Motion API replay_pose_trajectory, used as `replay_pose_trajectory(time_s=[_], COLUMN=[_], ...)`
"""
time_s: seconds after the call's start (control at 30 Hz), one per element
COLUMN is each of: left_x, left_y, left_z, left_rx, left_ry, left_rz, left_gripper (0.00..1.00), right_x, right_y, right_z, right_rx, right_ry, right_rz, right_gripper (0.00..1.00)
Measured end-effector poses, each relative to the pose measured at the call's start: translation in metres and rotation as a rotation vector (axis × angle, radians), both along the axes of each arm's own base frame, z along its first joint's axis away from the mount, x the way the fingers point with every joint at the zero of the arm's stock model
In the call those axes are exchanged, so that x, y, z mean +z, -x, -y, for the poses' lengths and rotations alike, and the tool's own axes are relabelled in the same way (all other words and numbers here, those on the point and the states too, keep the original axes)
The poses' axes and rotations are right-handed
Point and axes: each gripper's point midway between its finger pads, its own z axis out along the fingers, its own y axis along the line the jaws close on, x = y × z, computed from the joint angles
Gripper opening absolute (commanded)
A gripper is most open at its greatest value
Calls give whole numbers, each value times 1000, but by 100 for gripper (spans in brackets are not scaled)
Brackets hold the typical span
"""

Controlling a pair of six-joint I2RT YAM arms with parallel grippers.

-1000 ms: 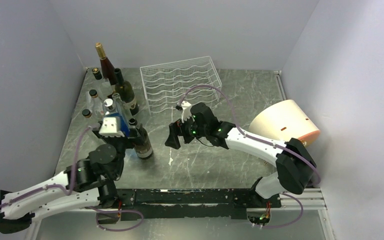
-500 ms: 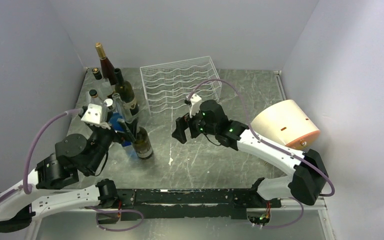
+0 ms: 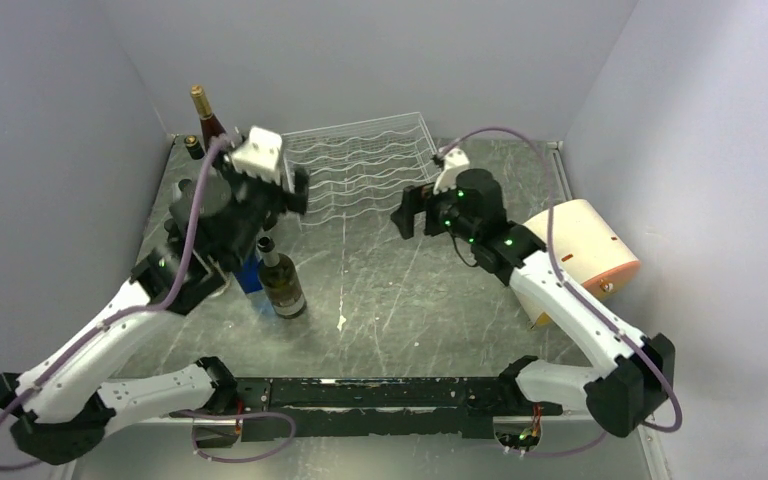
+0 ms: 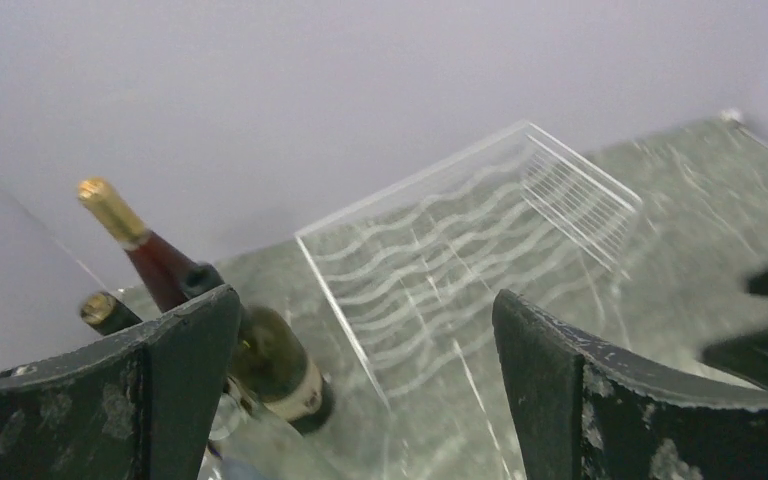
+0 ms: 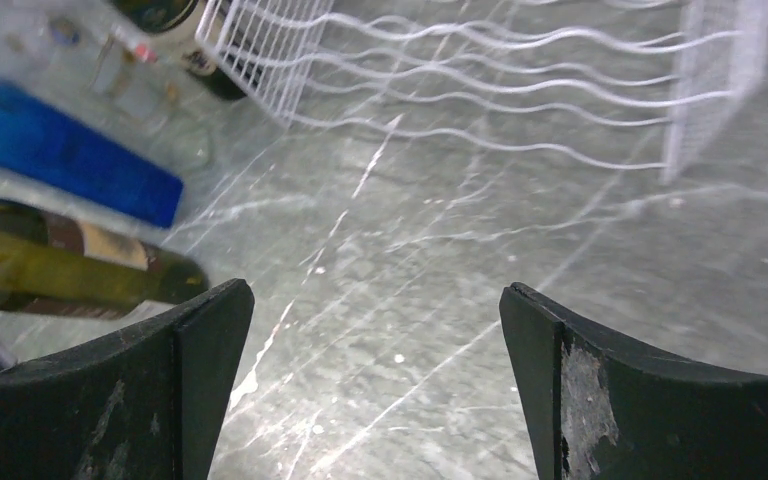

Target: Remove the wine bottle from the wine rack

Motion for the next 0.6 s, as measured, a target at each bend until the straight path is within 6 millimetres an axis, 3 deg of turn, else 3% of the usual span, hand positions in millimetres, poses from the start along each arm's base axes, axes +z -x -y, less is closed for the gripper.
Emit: replay_pose_trajectory(time_s=[0.13,0.23,0.37,0.47,0.6], left_x=[25,35,41,53,79], left_y=[-51,-77,-101,-109,-94], left_z=[-21,-29,-61,-99,-113], left_rx=[57,47,75,130,124], left_ry=[30,65,144,225,278], left_rz=[22,30,31,57,124], left_gripper=[98,99,99,99,99], right_x=[31,58,92,124,185], right_y=[-7,-14,-35,-37,-14], right_z=[33,53,111,145,162], right_rx=[-110,-200,-412,-538,-592], right_ry=[-20,-28,-46,-65,-137], right_rz=[61,113,158,208,336], right_gripper=[100,100,100,100,100])
